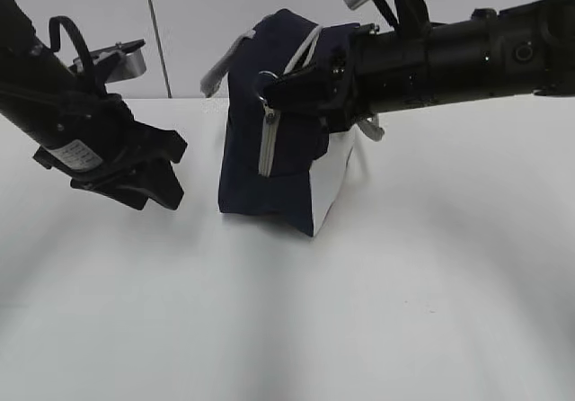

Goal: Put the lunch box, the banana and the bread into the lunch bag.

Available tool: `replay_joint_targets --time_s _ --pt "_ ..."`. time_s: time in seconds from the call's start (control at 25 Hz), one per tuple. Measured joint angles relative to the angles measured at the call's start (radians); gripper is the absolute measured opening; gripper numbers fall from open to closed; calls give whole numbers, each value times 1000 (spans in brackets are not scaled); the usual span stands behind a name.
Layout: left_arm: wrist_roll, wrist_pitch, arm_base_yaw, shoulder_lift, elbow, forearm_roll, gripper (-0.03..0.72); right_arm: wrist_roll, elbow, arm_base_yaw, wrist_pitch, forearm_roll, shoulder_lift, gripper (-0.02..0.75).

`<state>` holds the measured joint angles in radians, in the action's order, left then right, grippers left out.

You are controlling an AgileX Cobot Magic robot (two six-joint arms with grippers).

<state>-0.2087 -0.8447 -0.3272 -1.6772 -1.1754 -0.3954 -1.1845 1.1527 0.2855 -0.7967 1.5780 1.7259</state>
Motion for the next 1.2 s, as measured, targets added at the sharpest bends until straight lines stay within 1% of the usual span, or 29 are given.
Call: replay_joint_targets --time_s 0.2,0.36,0.48,0.76,0.88,1.0,1.2 --pt "-31 5 0 0 25 -35 351 -125 24 -2 -81 107 0 -16" --pt "-41 13 0 0 25 -40 351 -150 28 -2 -63 120 0 -16" --pt "-42 20 0 0 25 -40 350 -138 30 -2 -10 78 0 -16" --pt "-56 49 0 0 25 -41 350 -52 30 -2 22 -58 0 -16" --pt "-61 54 0 0 25 -41 350 -33 30 -2 68 -102 0 -16" --pt "-64 54 0 0 25 -42 350 -27 39 -2 117 -121 0 -16" --pt "-64 56 0 0 25 -50 350 -14 73 -2 151 -144 13 -16"
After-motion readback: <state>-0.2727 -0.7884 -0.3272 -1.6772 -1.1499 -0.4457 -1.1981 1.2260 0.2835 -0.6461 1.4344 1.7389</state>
